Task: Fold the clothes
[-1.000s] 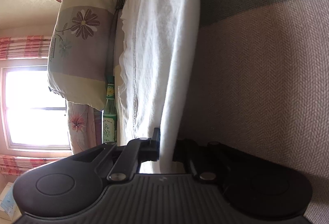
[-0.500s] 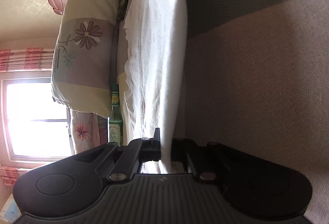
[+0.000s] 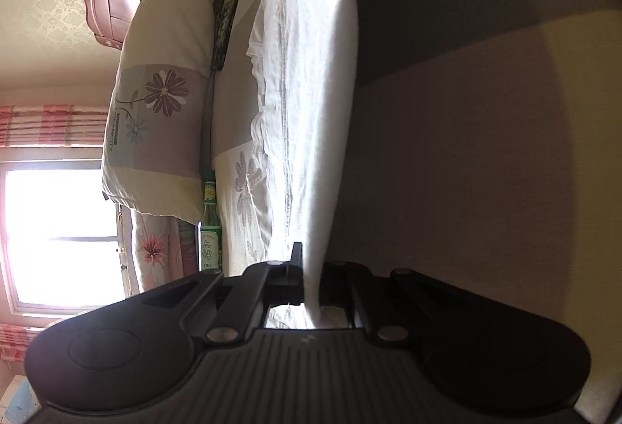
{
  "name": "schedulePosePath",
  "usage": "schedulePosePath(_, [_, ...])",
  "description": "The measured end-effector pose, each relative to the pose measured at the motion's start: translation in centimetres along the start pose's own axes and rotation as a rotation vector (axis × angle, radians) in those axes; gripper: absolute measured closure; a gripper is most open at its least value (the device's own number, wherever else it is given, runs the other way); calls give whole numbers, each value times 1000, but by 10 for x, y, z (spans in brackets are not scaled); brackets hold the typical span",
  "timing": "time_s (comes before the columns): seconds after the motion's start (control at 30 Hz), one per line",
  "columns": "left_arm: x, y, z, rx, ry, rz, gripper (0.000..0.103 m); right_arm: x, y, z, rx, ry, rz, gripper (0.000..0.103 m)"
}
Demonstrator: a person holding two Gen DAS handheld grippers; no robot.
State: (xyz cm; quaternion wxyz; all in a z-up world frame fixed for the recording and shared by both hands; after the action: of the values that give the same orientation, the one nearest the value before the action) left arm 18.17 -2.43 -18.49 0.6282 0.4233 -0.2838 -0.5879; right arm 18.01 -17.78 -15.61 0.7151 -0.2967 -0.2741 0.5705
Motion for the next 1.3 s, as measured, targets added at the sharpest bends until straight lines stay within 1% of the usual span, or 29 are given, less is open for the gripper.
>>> schedulePosePath(0.1, [-4, -20, 25, -23, -10, -23, 103, -4, 22, 22, 36, 7, 10, 96])
schedulePosePath(0.27, [-9, -48, 54, -65, -13, -21, 103, -8, 59, 44, 87, 15, -11, 96])
schedulePosePath(0.37, [-7, -54, 55, -88, -3, -14, 103, -11, 75, 49, 85, 26, -9, 95])
schedulePosePath(0.43, [-7, -56, 56, -106, 13, 1, 103, -12, 80, 48, 108, 32, -27, 94])
schedulePosePath(0.47, [-9, -54, 59, -129, 17, 20, 102, -13, 81, 48, 127, 36, -41, 92])
schedulePosePath(0.53, [-19, -42, 67, -209, 13, 85, 100, -18, 80, 52, 146, 38, -64, 89])
schedulePosePath(0.57, [-23, -36, 71, -249, 11, 118, 95, -21, 79, 56, 161, 37, -72, 86])
schedulePosePath(0.6, [-28, -30, 75, -289, 9, 151, 91, -25, 75, 61, 175, 37, -87, 80])
schedulePosePath(0.67, [-36, -18, 83, -369, 5, 217, 91, -35, 64, 72, 197, 32, -136, 71])
schedulePosePath(0.73, [-45, -6, 92, -448, 1, 283, 91, -46, 50, 84, 226, 16, -213, 68])
schedulePosePath(0.77, [-50, 3, 94, -467, 2, 328, 91, -50, 41, 88, 241, 2, -269, 65])
schedulePosePath(0.8, [-54, 9, 90, -468, 13, 385, 91, -54, 30, 92, 255, -16, -336, 56])
schedulePosePath(0.87, [-56, 8, 74, -503, 48, 487, 91, -56, 10, 92, 290, -56, -488, 42])
schedulePosePath(0.9, [-57, 8, 66, -520, 65, 538, 92, -55, 1, 89, 313, -74, -569, 40])
schedulePosePath(0.97, [-59, 8, 49, -554, 99, 639, 89, -54, -7, 77, 383, -94, -735, 40])
schedulePosePath(1.03, [-61, 7, 33, -588, 134, 741, 89, -56, 0, 64, 454, -85, -860, 40])
schedulePosePath(1.07, [-65, 0, 31, -610, 152, 777, 89, -58, 6, 57, 479, -73, -902, 40])
schedulePosePath(1.1, [-72, -12, 37, -626, 161, 791, 89, -60, 13, 50, 492, -52, -923, 39])
schedulePosePath(1.13, [-78, -17, 43, -621, 162, 802, 89, -62, 21, 44, 500, -23, -935, 39])
schedulePosePath(1.2, [-91, -15, 52, -616, 178, 820, 80, -71, 40, 36, 517, 36, -947, 34])
schedulePosePath(1.23, [-97, -14, 56, -613, 187, 829, 77, -74, 45, 36, 512, 45, -944, 33])
schedulePosePath(1.3, [-100, 3, 57, -600, 177, 880, 64, -76, 45, 40, 483, 41, -936, 33])
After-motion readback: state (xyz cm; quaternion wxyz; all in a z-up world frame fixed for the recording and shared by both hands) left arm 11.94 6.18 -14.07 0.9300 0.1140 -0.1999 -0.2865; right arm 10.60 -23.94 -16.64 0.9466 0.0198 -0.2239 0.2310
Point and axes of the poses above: each gripper's, at about its wrist camera, not at the fingertips, and z roughly against the way its jaws point, y to its left, x to its top, the point moved 5 cm from there along -z, roughly the way its jaws point, and after that the axes turned 11 degrees about y, right-handed, at the moved point
